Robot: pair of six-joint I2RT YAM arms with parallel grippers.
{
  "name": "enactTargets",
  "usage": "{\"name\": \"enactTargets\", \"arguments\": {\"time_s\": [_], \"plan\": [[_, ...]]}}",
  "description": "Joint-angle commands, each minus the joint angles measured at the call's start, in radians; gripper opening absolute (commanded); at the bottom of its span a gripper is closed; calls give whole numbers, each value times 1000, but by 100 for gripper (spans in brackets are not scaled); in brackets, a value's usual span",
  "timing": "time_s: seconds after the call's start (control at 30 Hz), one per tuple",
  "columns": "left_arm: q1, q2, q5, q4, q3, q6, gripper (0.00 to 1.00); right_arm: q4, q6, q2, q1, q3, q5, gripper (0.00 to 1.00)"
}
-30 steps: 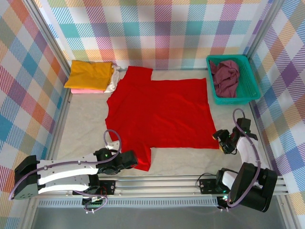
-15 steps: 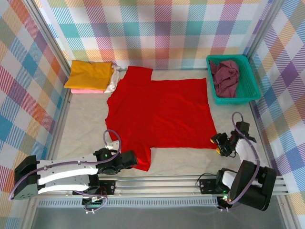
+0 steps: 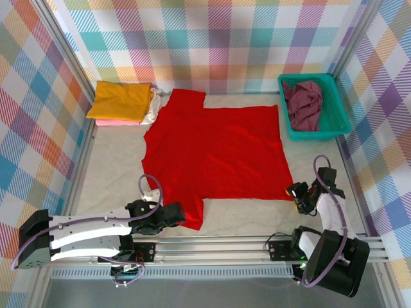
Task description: Fold and stack the t-shirts
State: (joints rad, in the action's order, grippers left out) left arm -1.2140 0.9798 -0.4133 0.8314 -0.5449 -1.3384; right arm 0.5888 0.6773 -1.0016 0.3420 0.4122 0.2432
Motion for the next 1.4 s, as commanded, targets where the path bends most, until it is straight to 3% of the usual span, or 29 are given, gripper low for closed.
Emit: {"name": "enactTargets", "arguments": {"time_s": [0.0, 0.8, 1.37], "plan": [[5, -9, -18, -21, 20, 4, 0, -67, 17, -5, 6, -22, -1, 54], [5, -7, -35, -25, 16, 7, 0, -195, 5, -80, 6, 13, -10, 26], [5, -2, -40, -37, 19, 13, 0, -162, -6, -95, -9, 71, -24, 22]]}}
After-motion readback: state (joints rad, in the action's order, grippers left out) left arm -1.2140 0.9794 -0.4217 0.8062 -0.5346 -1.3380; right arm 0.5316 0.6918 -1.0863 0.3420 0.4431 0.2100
